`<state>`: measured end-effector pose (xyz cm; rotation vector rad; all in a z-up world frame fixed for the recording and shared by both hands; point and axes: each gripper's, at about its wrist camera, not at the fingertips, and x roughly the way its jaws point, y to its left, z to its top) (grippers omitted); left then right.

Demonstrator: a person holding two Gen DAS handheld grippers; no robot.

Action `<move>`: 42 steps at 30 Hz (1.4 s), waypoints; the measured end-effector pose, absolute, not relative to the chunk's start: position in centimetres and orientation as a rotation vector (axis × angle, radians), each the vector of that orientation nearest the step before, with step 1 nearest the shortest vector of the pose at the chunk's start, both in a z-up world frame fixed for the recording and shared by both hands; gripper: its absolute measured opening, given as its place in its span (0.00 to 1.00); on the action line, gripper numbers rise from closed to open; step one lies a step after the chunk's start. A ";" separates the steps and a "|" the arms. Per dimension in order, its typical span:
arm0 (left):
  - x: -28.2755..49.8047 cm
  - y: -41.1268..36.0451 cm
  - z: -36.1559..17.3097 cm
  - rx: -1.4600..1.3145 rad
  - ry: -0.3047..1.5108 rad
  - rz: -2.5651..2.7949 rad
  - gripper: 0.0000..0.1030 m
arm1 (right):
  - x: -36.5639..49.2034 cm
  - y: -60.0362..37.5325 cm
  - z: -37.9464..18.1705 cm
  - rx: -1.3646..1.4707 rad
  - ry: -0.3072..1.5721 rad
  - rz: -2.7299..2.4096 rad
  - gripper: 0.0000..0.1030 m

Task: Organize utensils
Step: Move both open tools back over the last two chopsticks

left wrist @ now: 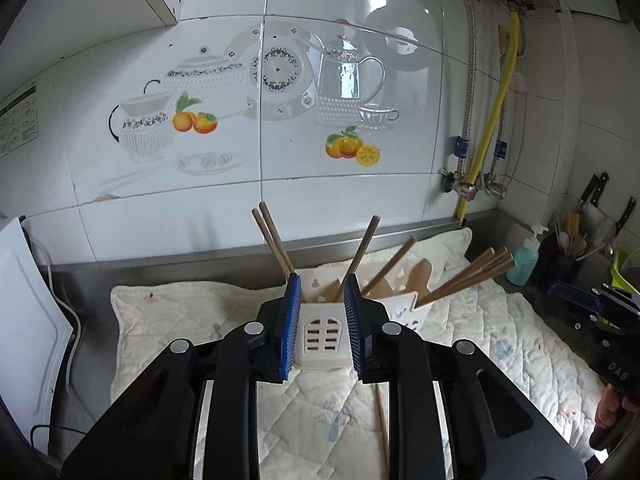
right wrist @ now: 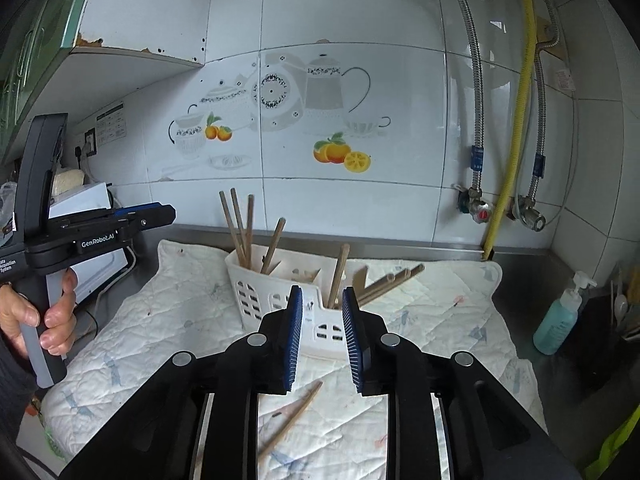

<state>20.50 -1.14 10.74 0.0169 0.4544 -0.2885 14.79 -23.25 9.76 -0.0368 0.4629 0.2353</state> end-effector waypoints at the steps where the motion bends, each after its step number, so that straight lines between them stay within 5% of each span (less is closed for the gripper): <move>1: 19.9 -1.0 10.3 0.014 0.460 -0.292 0.22 | 14.3 -23.2 9.3 -0.038 0.469 0.234 0.20; 6: 17.4 -0.3 7.8 0.011 0.489 -0.283 0.33 | 11.6 -22.5 6.5 -0.031 0.519 0.234 0.21; 16: 13.8 0.6 3.1 0.008 0.563 -0.266 0.39 | 7.5 -20.3 -0.1 0.079 0.643 0.267 0.20; 34: 11.6 2.7 -1.7 -0.033 0.655 -0.238 0.41 | 9.0 -16.7 -8.2 0.211 0.875 0.267 0.20; 42: 11.2 1.3 -4.3 -0.034 0.728 -0.311 0.41 | 9.3 -17.0 -8.6 0.199 0.882 0.227 0.11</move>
